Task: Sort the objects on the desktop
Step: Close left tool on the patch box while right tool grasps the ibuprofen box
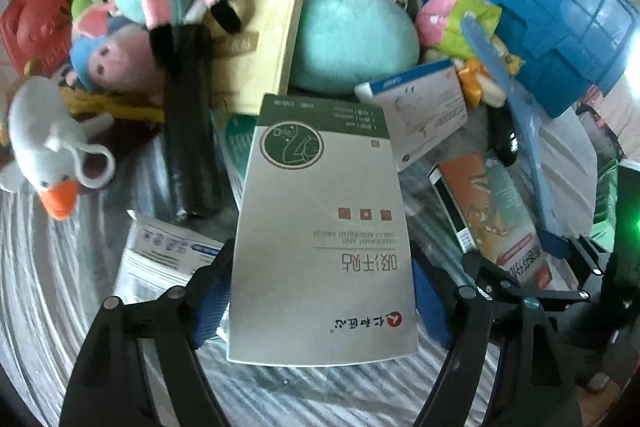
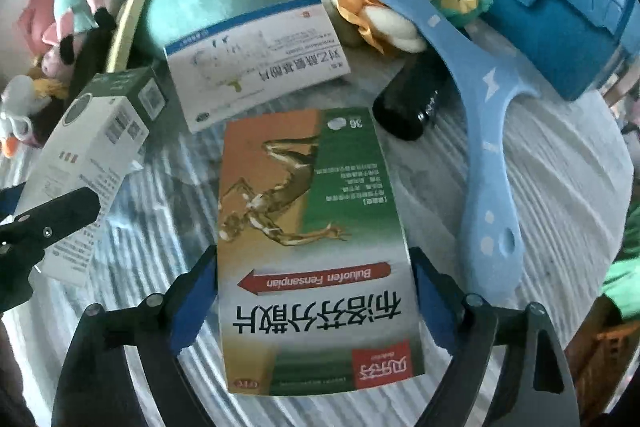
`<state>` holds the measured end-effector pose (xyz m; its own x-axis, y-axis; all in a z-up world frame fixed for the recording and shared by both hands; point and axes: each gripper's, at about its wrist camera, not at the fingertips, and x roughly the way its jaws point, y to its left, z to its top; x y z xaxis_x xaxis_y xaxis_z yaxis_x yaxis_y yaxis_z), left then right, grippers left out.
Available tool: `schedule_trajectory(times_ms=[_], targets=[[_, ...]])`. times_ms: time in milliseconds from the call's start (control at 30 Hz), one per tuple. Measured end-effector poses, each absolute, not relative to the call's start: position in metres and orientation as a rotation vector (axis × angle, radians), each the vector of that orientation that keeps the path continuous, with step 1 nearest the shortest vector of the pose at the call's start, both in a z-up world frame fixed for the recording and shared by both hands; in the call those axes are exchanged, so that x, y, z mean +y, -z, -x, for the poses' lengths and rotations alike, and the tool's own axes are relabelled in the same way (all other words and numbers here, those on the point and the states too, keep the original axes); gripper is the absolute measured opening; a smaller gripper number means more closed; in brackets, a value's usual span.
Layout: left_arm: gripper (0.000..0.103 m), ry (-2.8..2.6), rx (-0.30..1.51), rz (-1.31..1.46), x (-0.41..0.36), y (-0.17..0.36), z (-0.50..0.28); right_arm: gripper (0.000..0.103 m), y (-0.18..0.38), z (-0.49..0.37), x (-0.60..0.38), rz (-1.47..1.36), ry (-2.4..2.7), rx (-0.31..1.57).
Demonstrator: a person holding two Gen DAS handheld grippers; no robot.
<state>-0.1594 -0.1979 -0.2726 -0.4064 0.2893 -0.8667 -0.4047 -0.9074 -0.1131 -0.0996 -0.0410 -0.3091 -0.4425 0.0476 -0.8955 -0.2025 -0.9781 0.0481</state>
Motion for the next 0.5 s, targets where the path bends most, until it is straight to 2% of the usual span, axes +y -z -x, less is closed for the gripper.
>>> schedule_trajectory(times_ms=[333,433,500], targets=[[0.076,-2.367,0.126,1.275,-0.207,0.216,0.148,0.088,0.243,0.098,-0.042,1.438,-2.619,0.206],[0.076,-2.378,0.104,1.251,-0.211,0.202,0.147,0.017,0.227,0.101,-0.036,1.39,-2.662,0.212],[0.076,-2.391,0.097,1.223,-0.212,0.191,0.148,0.016,0.222,0.101,-0.038,1.365,-2.667,0.197]])
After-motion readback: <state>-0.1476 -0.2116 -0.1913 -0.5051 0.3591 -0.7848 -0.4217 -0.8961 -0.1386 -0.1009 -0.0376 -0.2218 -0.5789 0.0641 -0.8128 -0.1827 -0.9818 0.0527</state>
